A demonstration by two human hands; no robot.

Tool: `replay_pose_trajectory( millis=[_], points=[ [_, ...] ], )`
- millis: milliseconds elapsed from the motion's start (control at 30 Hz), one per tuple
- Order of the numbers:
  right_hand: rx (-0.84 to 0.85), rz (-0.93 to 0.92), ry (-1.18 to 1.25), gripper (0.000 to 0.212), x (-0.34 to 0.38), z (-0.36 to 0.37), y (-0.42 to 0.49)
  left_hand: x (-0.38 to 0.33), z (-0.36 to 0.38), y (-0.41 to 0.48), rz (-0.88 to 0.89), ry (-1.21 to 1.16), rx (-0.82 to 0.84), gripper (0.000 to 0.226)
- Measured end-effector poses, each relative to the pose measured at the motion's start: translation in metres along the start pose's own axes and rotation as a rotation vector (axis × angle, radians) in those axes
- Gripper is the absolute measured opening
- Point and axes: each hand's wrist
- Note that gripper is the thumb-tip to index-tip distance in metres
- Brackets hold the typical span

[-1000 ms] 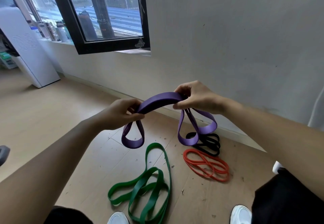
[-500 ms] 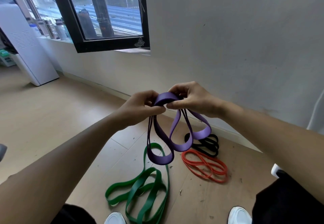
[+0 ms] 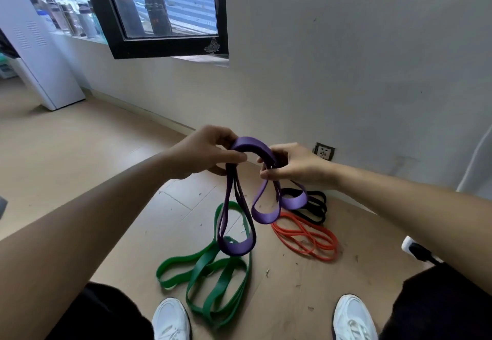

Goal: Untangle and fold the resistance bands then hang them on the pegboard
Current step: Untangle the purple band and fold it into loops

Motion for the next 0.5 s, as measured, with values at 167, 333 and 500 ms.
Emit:
replay_pose_trajectory(
  millis=[167, 333, 500],
  points=[
    [-0.071, -0.001, 0.140, 0.042, 0.002, 0.015, -0.003, 0.000, 0.002, 0.001, -0.056, -0.282, -0.144, 0.026],
    [-0.110, -0.013, 0.200, 0.051, 0.007, 0.028, 0.001, -0.007, 0.008, 0.005, -0.029, -0.455, -0.216, 0.029],
    [-0.122, -0.027, 0.164, 0.041, 0.018, 0.010, 0.002, -0.009, -0.004, 0.001, -0.015, -0.357, -0.249, 0.026]
  ],
)
Point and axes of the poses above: each hand's wrist, its own y-axis towards the middle knuckle, its own z-axis out of the palm, x = y × z
